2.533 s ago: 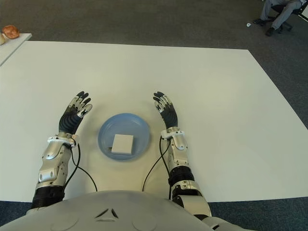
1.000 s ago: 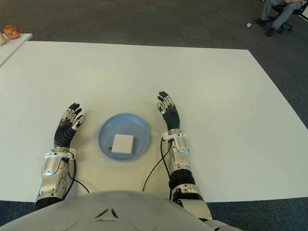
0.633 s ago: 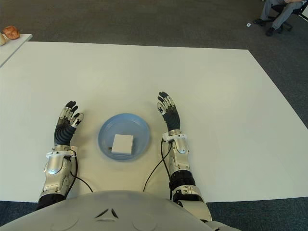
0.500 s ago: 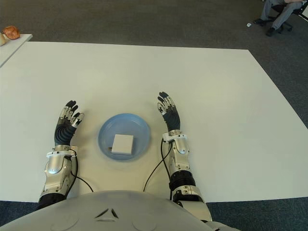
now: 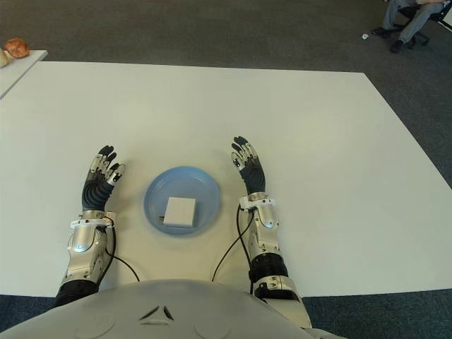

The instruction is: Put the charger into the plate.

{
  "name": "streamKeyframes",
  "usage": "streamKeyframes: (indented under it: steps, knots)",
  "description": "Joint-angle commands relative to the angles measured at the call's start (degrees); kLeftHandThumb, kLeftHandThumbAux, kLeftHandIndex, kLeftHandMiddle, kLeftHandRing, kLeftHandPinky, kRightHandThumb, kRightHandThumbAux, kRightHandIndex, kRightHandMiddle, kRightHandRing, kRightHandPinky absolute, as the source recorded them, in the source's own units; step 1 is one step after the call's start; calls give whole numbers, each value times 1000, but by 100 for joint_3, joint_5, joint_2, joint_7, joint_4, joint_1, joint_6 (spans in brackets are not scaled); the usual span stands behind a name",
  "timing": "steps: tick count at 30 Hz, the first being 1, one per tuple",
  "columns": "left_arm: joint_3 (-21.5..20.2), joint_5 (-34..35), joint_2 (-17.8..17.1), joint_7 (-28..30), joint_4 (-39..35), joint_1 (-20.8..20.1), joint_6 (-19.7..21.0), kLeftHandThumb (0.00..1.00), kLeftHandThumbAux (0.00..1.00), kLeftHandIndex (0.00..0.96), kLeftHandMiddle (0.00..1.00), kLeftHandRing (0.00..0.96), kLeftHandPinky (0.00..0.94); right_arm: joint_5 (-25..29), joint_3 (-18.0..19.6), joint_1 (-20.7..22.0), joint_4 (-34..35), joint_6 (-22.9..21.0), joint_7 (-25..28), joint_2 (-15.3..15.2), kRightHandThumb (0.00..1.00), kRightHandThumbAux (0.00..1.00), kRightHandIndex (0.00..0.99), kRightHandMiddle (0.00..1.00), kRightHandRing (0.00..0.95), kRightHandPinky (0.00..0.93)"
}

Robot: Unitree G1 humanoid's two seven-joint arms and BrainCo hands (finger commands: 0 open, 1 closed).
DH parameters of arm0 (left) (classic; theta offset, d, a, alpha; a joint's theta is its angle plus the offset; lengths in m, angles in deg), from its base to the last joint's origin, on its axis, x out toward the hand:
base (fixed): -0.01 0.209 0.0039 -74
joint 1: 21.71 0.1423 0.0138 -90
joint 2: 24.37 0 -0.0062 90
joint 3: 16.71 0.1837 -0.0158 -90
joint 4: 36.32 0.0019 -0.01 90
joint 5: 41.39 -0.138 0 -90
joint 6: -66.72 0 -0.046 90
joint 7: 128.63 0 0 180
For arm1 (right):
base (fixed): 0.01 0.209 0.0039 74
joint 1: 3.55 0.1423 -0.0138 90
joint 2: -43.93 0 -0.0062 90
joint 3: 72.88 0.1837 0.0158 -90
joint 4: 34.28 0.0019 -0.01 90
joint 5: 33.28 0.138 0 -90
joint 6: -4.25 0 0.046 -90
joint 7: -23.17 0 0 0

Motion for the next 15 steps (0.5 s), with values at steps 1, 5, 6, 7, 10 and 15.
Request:
streamKeyframes:
  steps: [1,5,6,7,10,15]
  knots:
    - [120,-29,23,70,364,97,270,0,564,0,5,0,11,37,28,-365,-262,-325,-11,43,0,648,128,139,104,119]
    - [132,23,-46,139,503,51,180,0,564,0,10,1,22,1,4,-367,-285,-288,-38,70,0,648,130,140,105,120]
    - [137,29,-58,151,534,41,155,0,565,0,11,2,23,-6,1,-365,-291,-283,-45,73,0,648,131,141,106,120]
    - [147,33,-70,166,558,35,133,0,566,0,12,3,26,-12,-2,-365,-291,-284,-52,72,0,647,132,142,106,120]
    - [168,49,-106,205,632,3,97,0,568,0,16,6,27,-22,-7,-346,-315,-292,-71,73,0,644,131,143,108,120]
    - [182,119,-136,288,792,-40,38,0,568,0,17,6,16,-10,-5,-318,-346,-315,-60,67,0,637,126,143,107,114]
